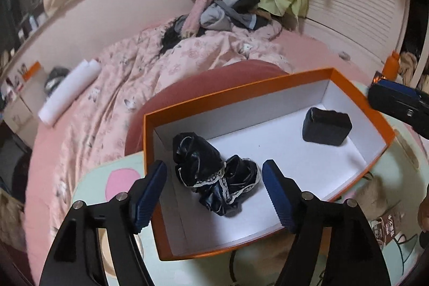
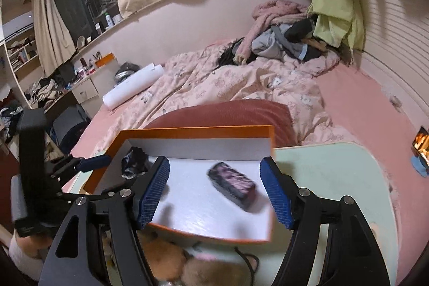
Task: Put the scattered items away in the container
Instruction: 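Carry the pouch and cloth into the orange box and open both grippers, then withdraw both grippers from the box back over the table items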
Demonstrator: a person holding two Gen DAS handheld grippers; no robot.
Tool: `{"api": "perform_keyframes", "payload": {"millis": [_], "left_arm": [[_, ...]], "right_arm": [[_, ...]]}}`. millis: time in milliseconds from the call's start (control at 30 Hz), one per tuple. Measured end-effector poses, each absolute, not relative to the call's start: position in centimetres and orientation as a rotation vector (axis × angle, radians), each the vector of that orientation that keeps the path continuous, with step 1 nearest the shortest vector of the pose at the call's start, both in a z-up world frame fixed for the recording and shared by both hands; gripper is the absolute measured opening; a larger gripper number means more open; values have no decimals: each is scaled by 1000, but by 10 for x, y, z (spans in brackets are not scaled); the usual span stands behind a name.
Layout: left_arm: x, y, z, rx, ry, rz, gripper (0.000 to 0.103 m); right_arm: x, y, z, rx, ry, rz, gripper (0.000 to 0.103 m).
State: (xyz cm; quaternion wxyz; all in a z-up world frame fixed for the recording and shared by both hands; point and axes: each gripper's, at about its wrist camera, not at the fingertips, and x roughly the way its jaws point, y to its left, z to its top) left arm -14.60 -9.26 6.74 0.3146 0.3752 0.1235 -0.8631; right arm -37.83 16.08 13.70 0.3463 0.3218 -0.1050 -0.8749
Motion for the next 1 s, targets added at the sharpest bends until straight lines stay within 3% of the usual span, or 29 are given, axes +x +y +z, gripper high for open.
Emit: {"api": "perform_keyframes", "payload": {"millis": [167,333,367,433,733,1000], "left_arm": [[-128,-105,71,953,408,-2278,74],[-90,-107,88,820,697,-2416,74],[-82,-105,90,785,740,-2426,76],[-63,-98,92,732,810,-2412,89],[-22,-11,40,798,814,-2333,93],[-14,20,14,817,731,-2212,93]], "right_arm": [[-372,172,137,832,-291,-2270,70],[-348,180,144,795,-289,-2248,70],[-341,182,145,788,-277,-2252,70],[-323,186,146,769,-236,-2252,70],[-245,178,103,809,-6,-2175,70],[-222,185,68,891,53,-2213,70]]}}
